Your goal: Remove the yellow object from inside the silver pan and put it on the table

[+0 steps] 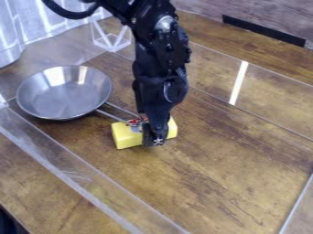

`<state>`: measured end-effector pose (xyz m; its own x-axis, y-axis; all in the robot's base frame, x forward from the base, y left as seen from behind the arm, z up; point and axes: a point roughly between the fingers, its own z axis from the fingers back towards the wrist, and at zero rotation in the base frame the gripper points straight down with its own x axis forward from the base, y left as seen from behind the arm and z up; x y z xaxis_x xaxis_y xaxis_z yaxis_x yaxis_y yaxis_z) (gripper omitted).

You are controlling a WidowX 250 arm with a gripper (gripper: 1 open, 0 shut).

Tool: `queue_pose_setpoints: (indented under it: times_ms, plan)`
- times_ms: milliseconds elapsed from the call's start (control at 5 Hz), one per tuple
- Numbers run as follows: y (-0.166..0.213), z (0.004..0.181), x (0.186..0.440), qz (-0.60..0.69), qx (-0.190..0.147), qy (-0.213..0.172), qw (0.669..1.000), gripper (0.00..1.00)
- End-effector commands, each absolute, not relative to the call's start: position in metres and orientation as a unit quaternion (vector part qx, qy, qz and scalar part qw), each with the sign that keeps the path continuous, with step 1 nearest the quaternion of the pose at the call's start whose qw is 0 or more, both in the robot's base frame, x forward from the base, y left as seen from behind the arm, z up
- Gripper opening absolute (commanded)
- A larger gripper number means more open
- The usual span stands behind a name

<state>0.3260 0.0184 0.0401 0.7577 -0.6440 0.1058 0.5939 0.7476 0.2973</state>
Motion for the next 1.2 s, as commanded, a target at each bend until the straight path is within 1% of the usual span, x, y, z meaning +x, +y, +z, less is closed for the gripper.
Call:
queue_pose_setpoints:
  times_ms: [0,400,600,1000]
  plan:
    - [0.0256,0.0474,0.3302,-0.324,0.129,-0.114,0.93,1.0]
    - [0.0273,0.0428,0.3318,-0.324,0.13,-0.108,0.931,1.0]
    - [0.028,0.0392,0.3322,-0.324,0.129,-0.104,0.931,0.0]
    - [0.0263,0.0424,0.3317,-0.327,0.124,-0.102,0.931,0.0]
